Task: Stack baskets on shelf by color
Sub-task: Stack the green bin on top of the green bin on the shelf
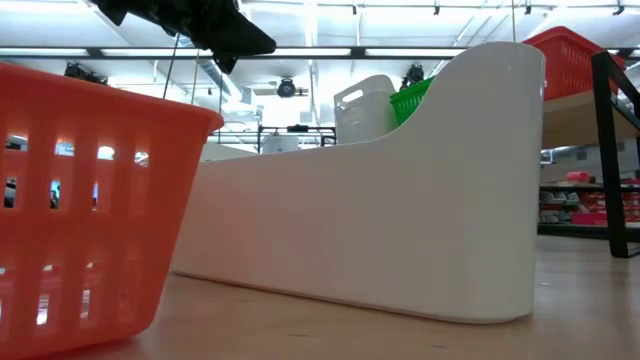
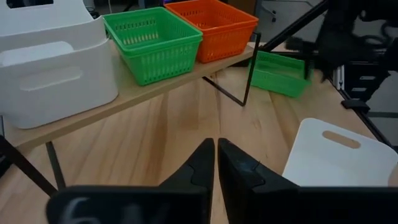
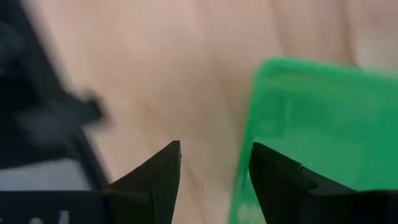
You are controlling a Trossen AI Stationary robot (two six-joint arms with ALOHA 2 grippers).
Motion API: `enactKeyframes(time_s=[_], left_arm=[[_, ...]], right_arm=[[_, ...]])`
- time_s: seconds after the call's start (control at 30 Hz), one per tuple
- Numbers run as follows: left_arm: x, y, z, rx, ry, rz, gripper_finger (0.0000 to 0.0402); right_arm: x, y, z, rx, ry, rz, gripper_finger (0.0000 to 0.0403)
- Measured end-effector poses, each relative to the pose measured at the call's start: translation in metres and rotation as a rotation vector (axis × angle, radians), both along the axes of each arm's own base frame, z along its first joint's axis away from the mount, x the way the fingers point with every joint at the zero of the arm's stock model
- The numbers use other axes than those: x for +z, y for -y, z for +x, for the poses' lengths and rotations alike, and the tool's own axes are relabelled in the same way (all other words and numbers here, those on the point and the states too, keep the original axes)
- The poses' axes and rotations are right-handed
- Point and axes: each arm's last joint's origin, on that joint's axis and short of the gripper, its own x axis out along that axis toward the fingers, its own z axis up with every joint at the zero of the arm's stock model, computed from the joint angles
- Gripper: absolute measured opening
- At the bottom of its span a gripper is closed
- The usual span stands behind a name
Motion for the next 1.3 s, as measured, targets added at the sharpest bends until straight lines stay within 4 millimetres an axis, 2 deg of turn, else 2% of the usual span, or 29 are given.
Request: enactKeyframes(time_s=[0.1,0.23,0.33,0.47,0.6,0.83,0.93,1.03,1.3], left_arm=[[0.0,0.0,0.0,0.0,0.001,0.0,0.0031],[0.0,0.0,0.0,0.0,0.0,0.0,0.0028],[0.0,0.0,0.0,-0.002,0.0,0.0,0.0022],[0.0,0.001,0.0,-0.002,-0.004,-0.001,0.0023],[-0.001,0.0,0.0,-0.002,-0.014,-0.001,0.0029],[-0.002,0.0,-0.001,-0.002,-0.024,-0.003,0.0026],[-0.002,0.001,-0.001,-0.002,-0.024,-0.003,0.0022],[-0.002,0.0,-0.001,-0.001,-0.024,-0.003,0.0022],[-0.002,0.0,-0.001,-0.002,-0.022,-0.003,0.0031]], right_arm=[[0.003,-0.005,0.019,0.078,0.195,0.02,0.019],[0.015,-0.002,0.047,0.175,0.425,-0.078,0.019],[0.021,0.007,0.063,0.221,0.444,-0.144,0.019],[0.026,0.014,0.072,0.278,0.314,-0.086,0.019],[0.039,0.01,0.069,0.285,0.181,0.017,0.019],[0.073,-0.022,0.048,0.31,0.152,0.194,0.0184],[0.069,-0.029,0.032,0.28,0.095,0.198,0.0182],[0.058,-0.031,0.02,0.271,0.032,0.13,0.0181],[0.041,-0.035,0.02,0.321,0.055,0.022,0.0181]])
